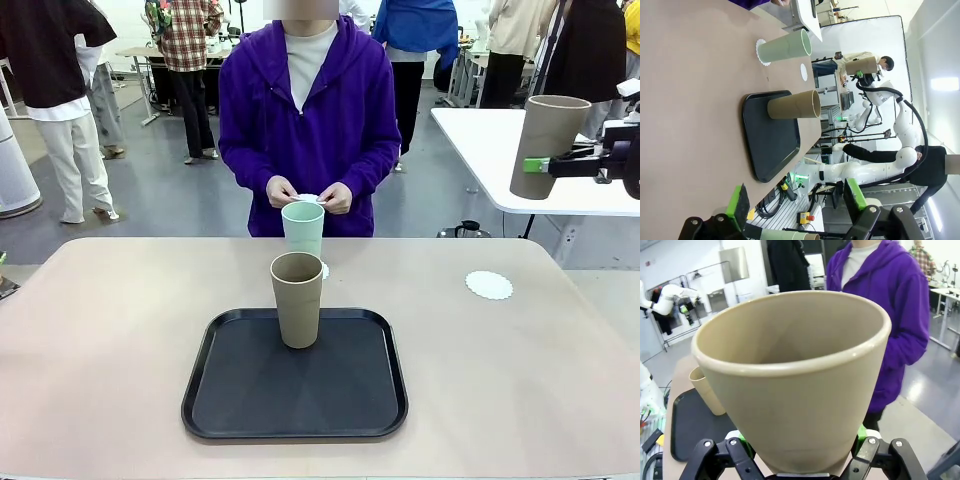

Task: Place coasters on the table and set cups on them.
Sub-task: Take one Reusable plastic cup from the Flat Tray and place it on a coaster set by the human.

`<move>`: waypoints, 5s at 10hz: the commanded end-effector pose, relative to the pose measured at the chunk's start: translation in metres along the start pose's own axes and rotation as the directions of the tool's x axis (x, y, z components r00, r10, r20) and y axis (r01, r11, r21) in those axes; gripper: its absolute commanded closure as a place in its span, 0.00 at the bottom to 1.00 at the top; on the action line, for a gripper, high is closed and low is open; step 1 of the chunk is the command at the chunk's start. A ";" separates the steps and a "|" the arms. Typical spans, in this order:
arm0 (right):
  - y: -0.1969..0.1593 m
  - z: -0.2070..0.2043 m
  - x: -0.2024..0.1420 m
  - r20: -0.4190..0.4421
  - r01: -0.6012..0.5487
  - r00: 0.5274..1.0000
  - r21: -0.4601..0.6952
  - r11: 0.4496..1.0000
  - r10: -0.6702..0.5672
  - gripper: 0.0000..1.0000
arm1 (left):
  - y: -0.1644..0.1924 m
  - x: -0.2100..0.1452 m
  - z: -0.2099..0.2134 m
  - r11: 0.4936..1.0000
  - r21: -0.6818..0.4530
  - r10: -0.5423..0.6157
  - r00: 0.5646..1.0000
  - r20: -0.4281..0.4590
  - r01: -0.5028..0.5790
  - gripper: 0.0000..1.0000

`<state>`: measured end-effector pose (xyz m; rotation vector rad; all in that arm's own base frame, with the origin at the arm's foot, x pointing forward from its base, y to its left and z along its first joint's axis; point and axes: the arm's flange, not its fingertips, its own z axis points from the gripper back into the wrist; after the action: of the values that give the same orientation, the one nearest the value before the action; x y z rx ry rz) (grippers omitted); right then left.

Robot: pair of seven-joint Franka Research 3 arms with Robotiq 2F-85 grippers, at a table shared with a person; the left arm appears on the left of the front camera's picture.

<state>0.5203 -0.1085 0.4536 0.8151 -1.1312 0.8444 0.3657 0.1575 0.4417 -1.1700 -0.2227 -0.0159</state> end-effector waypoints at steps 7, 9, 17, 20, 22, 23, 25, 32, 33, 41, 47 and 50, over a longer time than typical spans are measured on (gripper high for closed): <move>-0.076 -0.044 -0.096 -0.094 -0.091 0.989 0.222 0.971 0.114 0.18 | -0.001 0.000 0.002 1.000 -0.012 -0.010 1.000 0.003 0.010 0.00; -0.083 -0.048 -0.117 -0.107 -0.102 0.985 0.278 0.955 0.137 0.18 | -0.001 0.000 0.002 1.000 -0.012 -0.010 1.000 0.003 0.010 0.00; -0.085 -0.058 -0.149 -0.092 -0.054 0.992 0.315 0.947 0.087 0.18 | -0.001 0.000 0.002 1.000 -0.012 -0.010 1.000 0.003 0.010 0.00; -0.084 -0.060 -0.157 -0.067 -0.076 0.992 0.383 0.921 0.110 0.18 | -0.001 0.000 0.002 1.000 -0.012 -0.010 1.000 0.003 0.010 0.00; -0.082 -0.064 -0.162 -0.013 -0.116 0.991 0.439 0.891 0.135 0.18 | -0.001 0.000 0.002 1.000 -0.012 -0.010 1.000 0.003 0.010 0.00; -0.082 -0.064 -0.165 0.014 -0.118 0.992 0.470 0.875 0.126 0.18 | -0.001 0.000 0.002 1.000 -0.012 -0.010 1.000 0.003 0.010 0.00; -0.080 -0.066 -0.173 0.038 -0.142 0.989 0.501 0.854 0.143 0.18 | -0.001 0.000 0.002 1.000 -0.012 -0.010 1.000 0.003 0.010 0.00; -0.089 -0.071 -0.189 0.010 -0.170 0.982 0.458 0.873 0.187 0.18 | -0.001 0.000 0.002 1.000 -0.012 -0.010 1.000 0.003 0.010 0.00; -0.092 -0.071 -0.189 0.009 -0.167 0.983 0.444 0.880 0.182 0.18 | -0.001 0.000 0.002 1.000 -0.012 -0.010 1.000 0.003 0.010 0.00; -0.107 -0.079 -0.192 -0.011 -0.106 0.993 0.410 0.906 0.122 0.18 | -0.001 0.000 0.002 1.000 -0.012 -0.010 1.000 0.003 0.010 0.00; -0.110 -0.080 -0.199 -0.052 -0.091 0.991 0.420 0.903 0.124 0.00 | -0.001 0.000 0.002 1.000 -0.012 -0.010 1.000 0.003 0.010 0.00; -0.109 -0.079 -0.200 -0.080 -0.080 0.988 0.440 0.895 0.128 0.00 | -0.001 0.000 0.002 1.000 -0.012 -0.010 1.000 0.003 0.010 0.00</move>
<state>0.5989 -0.1180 0.2276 1.0726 -0.9466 1.2396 0.3659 0.1574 0.4419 -1.1697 -0.2224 -0.0165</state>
